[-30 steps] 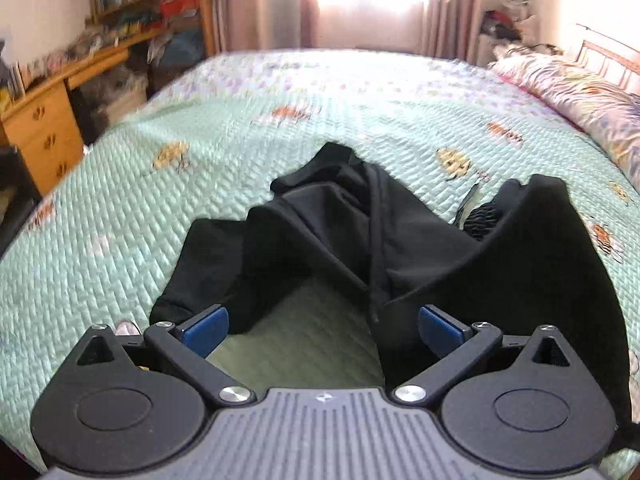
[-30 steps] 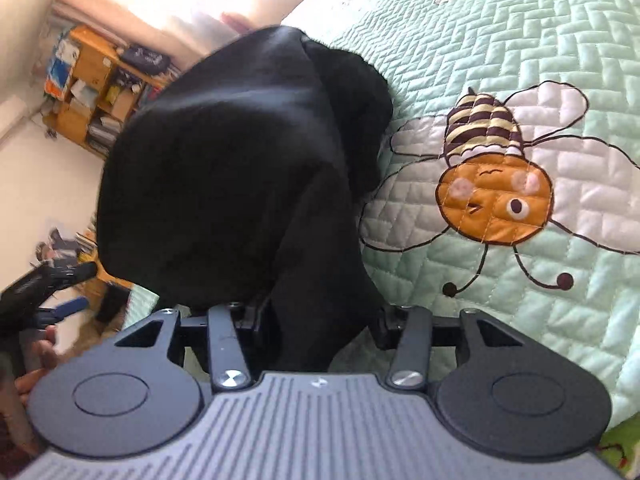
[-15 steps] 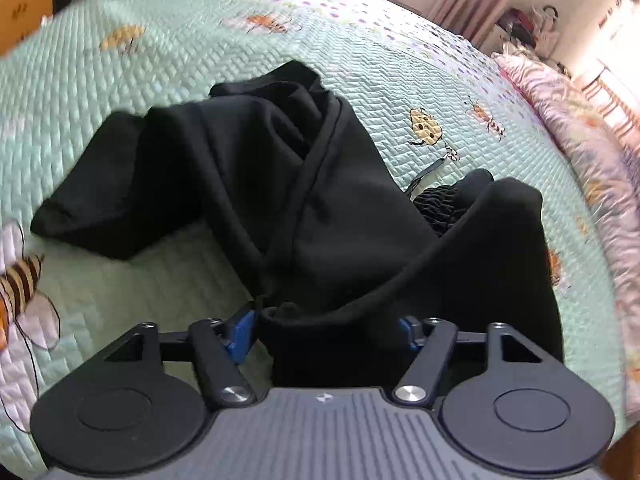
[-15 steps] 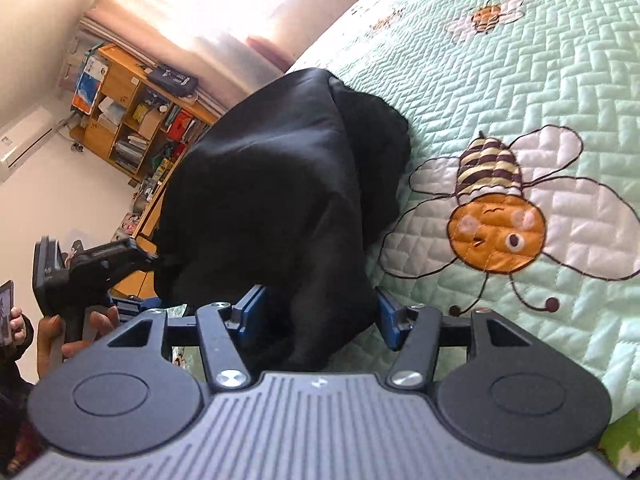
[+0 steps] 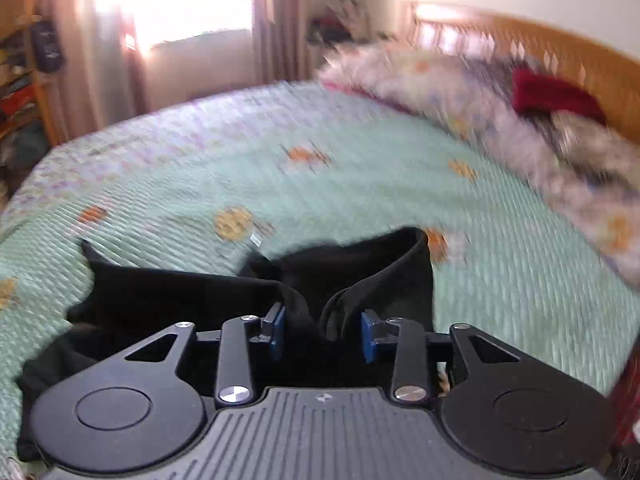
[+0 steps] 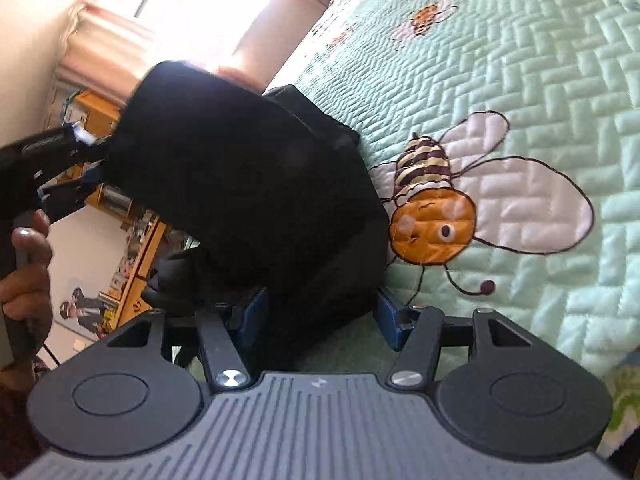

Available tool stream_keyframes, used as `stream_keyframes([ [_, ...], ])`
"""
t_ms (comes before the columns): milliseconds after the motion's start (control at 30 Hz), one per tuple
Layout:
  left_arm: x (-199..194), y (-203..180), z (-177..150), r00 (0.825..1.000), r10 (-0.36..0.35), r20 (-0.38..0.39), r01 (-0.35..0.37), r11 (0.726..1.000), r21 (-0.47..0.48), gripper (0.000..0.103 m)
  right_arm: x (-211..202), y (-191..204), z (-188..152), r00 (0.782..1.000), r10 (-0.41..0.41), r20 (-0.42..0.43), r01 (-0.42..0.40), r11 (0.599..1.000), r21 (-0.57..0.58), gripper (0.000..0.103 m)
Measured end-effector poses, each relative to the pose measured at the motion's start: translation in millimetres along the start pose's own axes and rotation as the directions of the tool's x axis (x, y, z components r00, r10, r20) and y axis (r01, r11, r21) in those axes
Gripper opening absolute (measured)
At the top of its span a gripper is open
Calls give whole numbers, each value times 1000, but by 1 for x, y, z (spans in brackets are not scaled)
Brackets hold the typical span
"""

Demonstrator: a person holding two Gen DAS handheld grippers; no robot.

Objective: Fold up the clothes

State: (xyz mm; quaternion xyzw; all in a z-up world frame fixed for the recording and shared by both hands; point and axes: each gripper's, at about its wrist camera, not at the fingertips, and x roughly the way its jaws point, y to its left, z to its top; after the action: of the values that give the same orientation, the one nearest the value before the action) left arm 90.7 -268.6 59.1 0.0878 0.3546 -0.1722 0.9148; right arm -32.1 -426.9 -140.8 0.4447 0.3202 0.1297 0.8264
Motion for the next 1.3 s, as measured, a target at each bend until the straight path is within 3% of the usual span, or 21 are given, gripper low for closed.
stream_keyframes([
  [67, 15, -16, -21, 999, 13, -41, -10, 997, 74, 44, -1, -2, 0, 1000, -7, 2, 7, 1000, 11, 61],
  [167, 33, -29, -62, 991, 48, -126, -26, 984, 177, 48, -3, -4, 2, 999, -46, 4, 46, 999, 19, 70],
  [233, 42, -22, -83, 979, 3, -203, 27, 989, 146, 45, -6, -1, 4, 996, -90, 19, 90, 996, -6, 70],
  [267, 45, -18, -93, 972, -21, -234, 52, 991, 126, 39, -8, 1, 6, 993, -116, 30, 117, 993, -24, 70],
  [300, 41, -11, -98, 973, -46, -227, 67, 994, 89, 34, -11, 5, 7, 989, -144, 44, 146, 988, -45, 71],
  [367, 34, 3, -108, 974, -93, -207, 98, 995, 17, 35, -17, 13, 10, 978, -195, 71, 201, 975, -92, 75],
  [433, 18, 16, -110, 982, -113, -152, 113, 994, -7, 36, -22, 23, 11, 965, -238, 108, 253, 955, -153, 87],
  [467, 6, 20, -110, 987, -110, -114, 110, 994, -5, 39, -25, 29, 11, 959, -249, 132, 271, 945, -183, 87],
  [633, -42, 64, -117, 998, -53, 32, 55, 995, -88, 79, -28, 61, 14, 957, -195, 216, 258, 912, -319, 88],
  [667, -48, 74, -120, 998, -40, 45, 45, 991, -123, 82, -23, 68, 18, 957, -193, 216, 259, 903, -344, 88],
  [833, -55, 118, -137, 999, 43, 14, -38, 964, -264, 84, -1, 111, 53, 950, -152, 274, 259, 875, -410, 88],
  [967, -48, 139, -142, 999, 50, -21, -55, 935, -350, 84, 33, 148, 92, 942, -151, 298, 281, 842, -460, 89],
  [1100, -47, 147, -145, 998, 63, -27, -68, 924, -376, 84, 86, 169, 120, 944, -254, 209, 328, 784, -528, 89],
  [1167, -50, 149, -148, 997, 72, -27, -77, 924, -375, 85, 100, 156, 119, 940, -301, 161, 340, 786, -516, 80],
  [1200, -50, 148, -147, 996, 79, -32, -85, 923, -374, 85, 108, 149, 118, 936, -323, 136, 346, 787, -510, 52],
  [1233, -50, 147, -146, 996, 85, -36, -92, 923, -374, 85, 115, 143, 118, 932, -346, 111, 353, 788, -504, 33],
  [1300, -49, 150, -147, 995, 92, -43, -101, 920, -378, 86, 105, 123, 112, 924, -367, 106, 373, 808, -457, 18],
])
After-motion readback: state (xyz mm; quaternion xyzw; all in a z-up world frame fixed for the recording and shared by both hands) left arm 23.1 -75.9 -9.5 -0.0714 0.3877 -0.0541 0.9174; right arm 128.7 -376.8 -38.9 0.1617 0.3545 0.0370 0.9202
